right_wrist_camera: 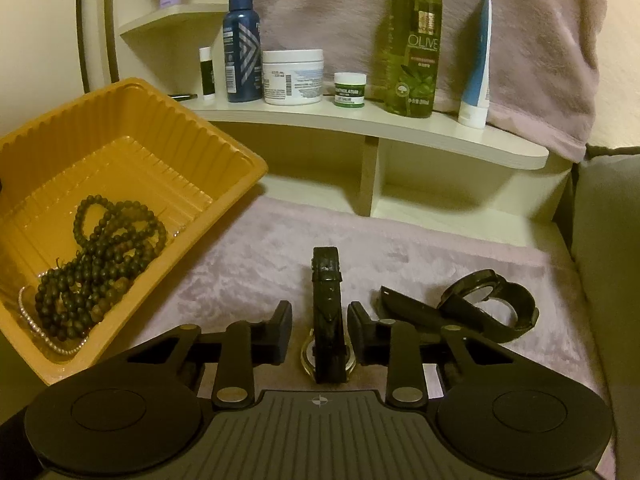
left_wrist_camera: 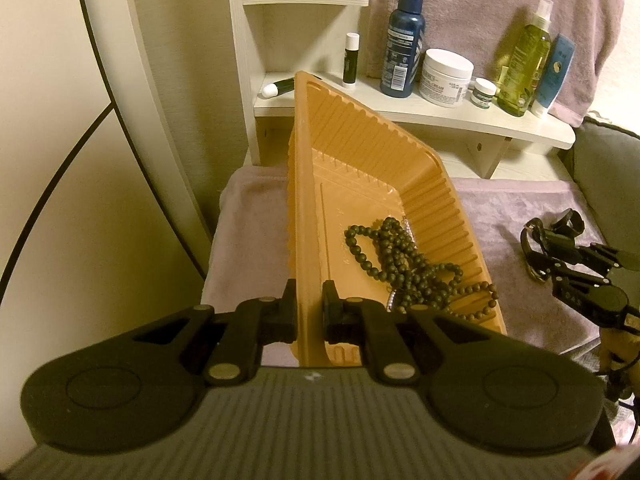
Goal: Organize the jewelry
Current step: 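Grasp the silver watch by its black strap with the right gripper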
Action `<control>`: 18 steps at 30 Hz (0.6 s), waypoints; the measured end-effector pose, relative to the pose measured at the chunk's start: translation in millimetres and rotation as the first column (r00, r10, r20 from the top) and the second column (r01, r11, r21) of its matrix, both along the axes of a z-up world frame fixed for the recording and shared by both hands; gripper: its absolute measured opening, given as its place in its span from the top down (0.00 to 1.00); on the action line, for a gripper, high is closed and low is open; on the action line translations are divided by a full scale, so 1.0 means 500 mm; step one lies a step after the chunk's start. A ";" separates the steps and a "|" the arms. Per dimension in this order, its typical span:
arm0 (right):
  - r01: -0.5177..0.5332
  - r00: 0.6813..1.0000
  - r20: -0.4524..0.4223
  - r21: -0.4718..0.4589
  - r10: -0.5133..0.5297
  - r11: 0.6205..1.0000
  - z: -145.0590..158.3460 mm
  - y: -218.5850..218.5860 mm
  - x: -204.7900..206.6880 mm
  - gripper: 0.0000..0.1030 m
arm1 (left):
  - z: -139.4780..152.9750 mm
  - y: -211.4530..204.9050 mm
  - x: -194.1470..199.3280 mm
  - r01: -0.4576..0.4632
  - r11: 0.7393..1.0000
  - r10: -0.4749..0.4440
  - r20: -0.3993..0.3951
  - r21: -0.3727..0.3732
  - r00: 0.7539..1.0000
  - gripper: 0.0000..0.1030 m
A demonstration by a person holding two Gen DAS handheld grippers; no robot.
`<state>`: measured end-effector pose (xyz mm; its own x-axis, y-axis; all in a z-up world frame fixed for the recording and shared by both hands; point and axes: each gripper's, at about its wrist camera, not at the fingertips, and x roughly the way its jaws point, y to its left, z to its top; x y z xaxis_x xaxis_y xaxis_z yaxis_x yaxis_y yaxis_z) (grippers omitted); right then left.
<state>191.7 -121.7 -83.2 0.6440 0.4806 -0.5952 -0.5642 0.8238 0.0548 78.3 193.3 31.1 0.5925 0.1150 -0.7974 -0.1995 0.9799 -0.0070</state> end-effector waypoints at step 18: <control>-0.001 0.999 0.048 0.031 -0.001 1.000 0.051 0.004 -0.023 0.87 | 0.000 -0.001 0.000 0.000 1.000 0.000 0.001 0.000 1.000 0.90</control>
